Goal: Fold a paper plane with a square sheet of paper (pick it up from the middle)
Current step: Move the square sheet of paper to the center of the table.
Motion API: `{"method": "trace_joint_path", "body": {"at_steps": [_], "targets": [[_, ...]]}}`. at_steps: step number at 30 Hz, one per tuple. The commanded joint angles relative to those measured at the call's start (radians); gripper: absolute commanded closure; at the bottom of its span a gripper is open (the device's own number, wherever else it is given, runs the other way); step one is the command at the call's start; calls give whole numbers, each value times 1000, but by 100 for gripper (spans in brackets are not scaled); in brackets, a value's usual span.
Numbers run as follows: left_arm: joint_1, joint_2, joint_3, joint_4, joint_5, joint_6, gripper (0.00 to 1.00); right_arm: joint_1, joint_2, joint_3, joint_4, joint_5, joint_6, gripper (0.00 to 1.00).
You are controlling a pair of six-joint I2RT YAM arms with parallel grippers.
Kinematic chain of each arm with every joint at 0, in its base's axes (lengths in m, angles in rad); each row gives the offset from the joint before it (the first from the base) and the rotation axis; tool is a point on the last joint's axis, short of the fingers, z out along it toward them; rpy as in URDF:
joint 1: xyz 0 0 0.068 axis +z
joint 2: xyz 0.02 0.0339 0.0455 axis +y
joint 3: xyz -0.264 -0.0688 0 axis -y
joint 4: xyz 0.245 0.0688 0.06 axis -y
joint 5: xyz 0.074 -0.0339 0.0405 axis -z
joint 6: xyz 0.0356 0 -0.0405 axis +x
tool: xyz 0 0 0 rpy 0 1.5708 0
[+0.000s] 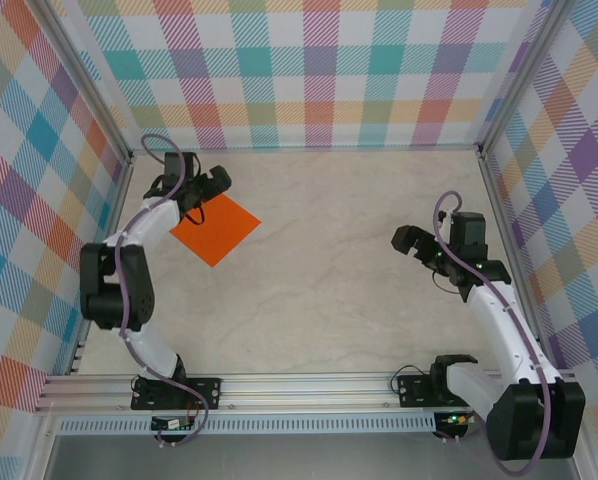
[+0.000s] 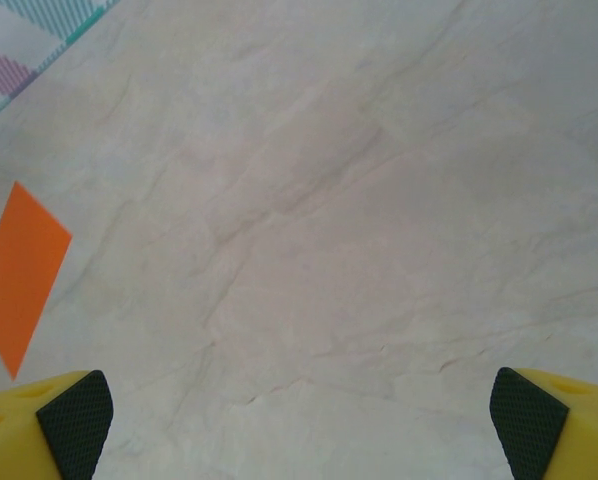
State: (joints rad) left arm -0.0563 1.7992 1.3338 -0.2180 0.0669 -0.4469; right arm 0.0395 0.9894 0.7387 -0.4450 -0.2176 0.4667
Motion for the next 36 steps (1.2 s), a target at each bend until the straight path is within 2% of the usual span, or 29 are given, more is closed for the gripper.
{"method": "trace_joint_path", "body": {"at_steps": [1, 6, 12, 20, 26, 29, 33, 36], "targets": [[5, 97, 100, -162, 98, -103, 0, 5, -27, -8, -69, -149, 19, 0], [4, 219, 214, -212, 124, -146, 0, 5, 5, -19, -66, -243, 28, 0], [-6, 322, 268, -244, 141, -149, 0, 6, 38, -60, -28, -266, 30, 0], [-63, 327, 180, -241, 160, -157, 0, 6, 99, -90, -34, -270, 16, 0], [-192, 269, 23, -166, 172, -201, 0, 10, 148, -53, -104, -273, -16, 0], [-294, 233, -42, -116, 182, -246, 0, 16, 164, -41, -128, -283, -25, 0], [-454, 192, -70, -86, 135, -334, 0, 33, 176, -43, -134, -291, -24, 0], [-533, 169, -87, -28, 117, -423, 0, 65, 186, -40, -132, -313, -18, 0]]}}
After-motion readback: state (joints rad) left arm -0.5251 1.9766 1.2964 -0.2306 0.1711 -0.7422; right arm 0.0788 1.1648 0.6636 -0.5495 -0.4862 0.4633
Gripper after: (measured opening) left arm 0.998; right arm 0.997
